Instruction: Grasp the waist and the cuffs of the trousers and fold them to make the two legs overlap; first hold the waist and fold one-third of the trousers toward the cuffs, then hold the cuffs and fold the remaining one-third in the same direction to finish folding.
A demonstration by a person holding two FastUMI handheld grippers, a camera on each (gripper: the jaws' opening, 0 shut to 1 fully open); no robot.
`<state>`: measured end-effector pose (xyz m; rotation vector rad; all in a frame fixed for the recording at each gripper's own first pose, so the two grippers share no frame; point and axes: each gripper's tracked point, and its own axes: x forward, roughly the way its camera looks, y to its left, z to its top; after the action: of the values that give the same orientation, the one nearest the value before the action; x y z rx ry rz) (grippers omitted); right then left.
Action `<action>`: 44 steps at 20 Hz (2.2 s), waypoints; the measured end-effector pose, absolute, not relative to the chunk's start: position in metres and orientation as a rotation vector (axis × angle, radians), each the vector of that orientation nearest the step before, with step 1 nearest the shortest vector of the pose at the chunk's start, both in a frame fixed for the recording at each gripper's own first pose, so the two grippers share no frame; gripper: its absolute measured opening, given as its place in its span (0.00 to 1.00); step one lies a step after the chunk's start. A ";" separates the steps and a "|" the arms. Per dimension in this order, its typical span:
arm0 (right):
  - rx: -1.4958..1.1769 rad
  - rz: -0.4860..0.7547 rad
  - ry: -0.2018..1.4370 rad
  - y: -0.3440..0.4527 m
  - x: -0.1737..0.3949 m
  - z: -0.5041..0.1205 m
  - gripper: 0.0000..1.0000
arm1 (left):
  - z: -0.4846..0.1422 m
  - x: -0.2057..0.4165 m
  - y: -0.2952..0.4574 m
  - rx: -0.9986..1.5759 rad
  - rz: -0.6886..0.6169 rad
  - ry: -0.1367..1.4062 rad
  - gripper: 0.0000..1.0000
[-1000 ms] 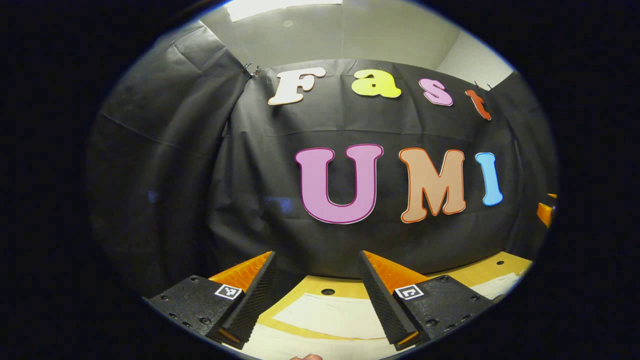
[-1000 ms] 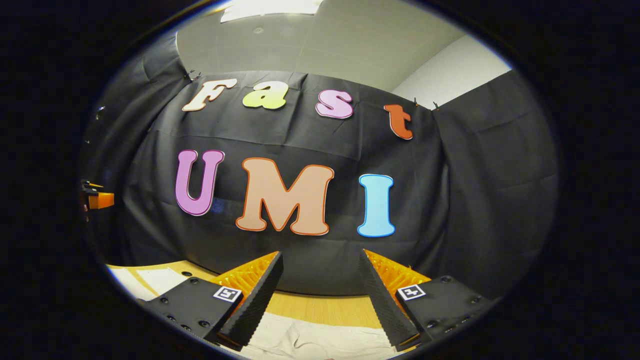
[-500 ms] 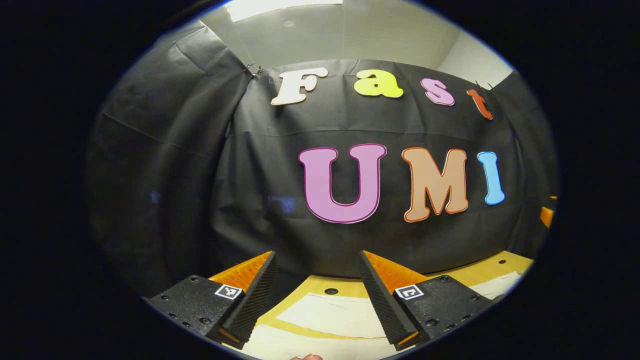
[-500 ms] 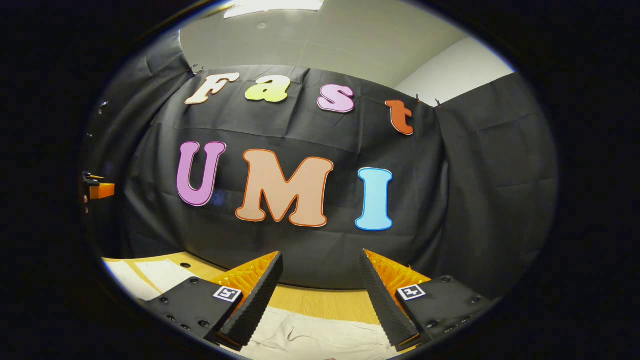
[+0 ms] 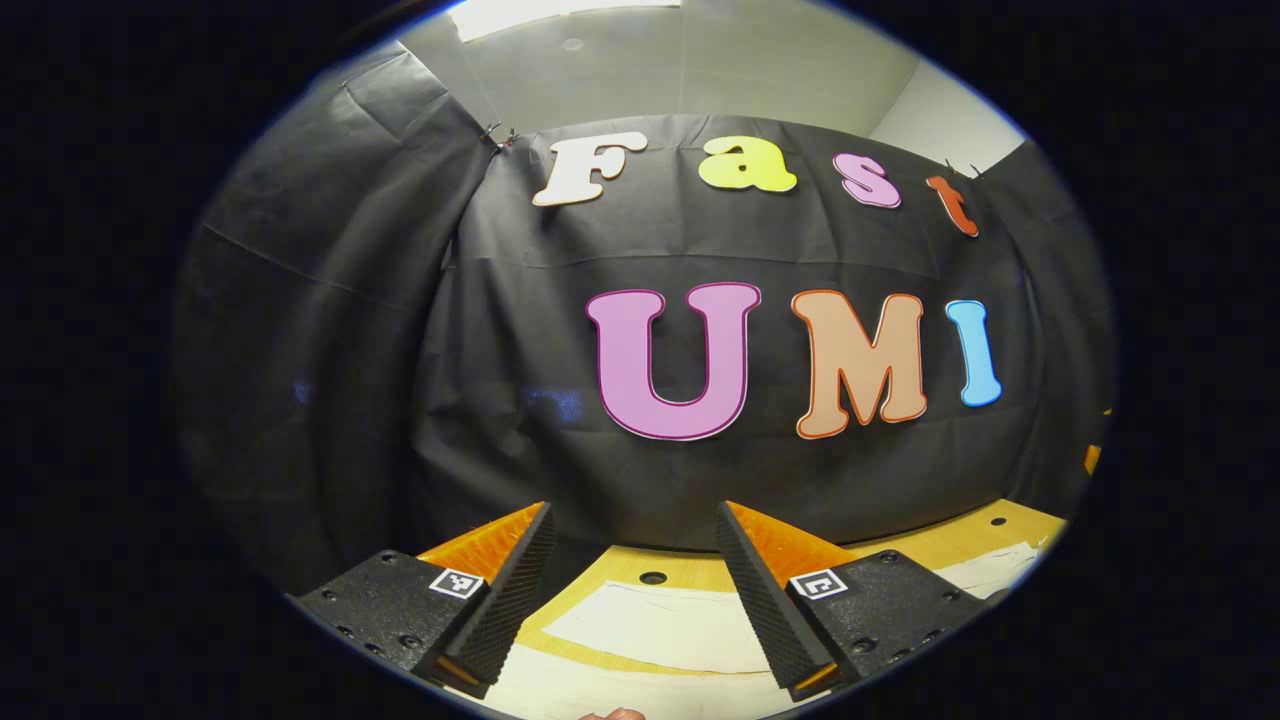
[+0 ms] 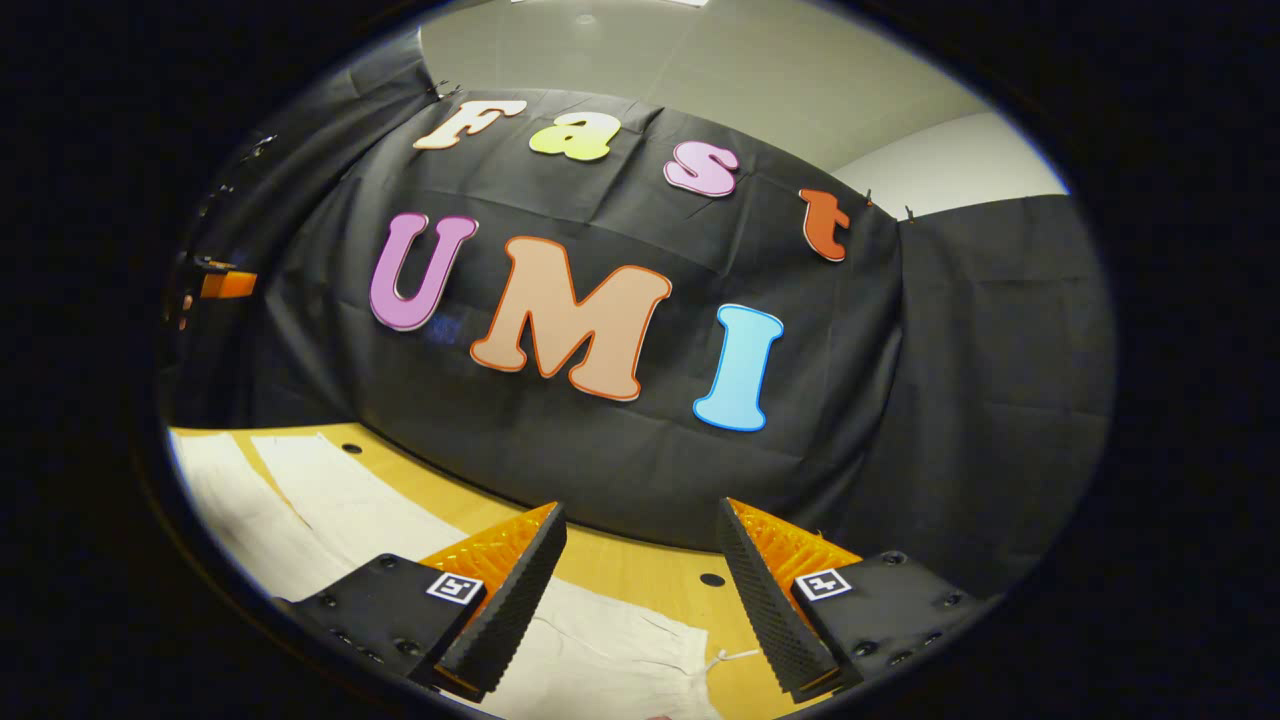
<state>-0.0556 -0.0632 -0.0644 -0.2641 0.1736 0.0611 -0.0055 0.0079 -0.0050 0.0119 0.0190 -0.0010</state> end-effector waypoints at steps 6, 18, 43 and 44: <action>-0.628 0.226 0.298 -0.083 -0.105 -0.130 0.99 | -0.012 -0.006 0.007 0.010 -0.001 0.035 0.93; -0.959 0.654 0.584 -0.073 -0.231 -0.277 0.98 | -0.039 -0.016 -0.017 0.058 -0.023 0.087 0.95; -1.090 0.755 0.752 -0.061 -0.219 -0.351 0.02 | -0.088 -0.039 0.013 0.356 -0.044 0.187 0.94; -1.063 0.751 0.776 -0.060 -0.218 -0.352 0.05 | -0.097 -0.040 0.015 0.407 -0.072 0.197 0.96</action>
<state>-0.2175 -0.0601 -0.3518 -1.0631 0.7765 0.7507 -0.0399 0.0150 -0.0972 0.4068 0.1965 -0.0716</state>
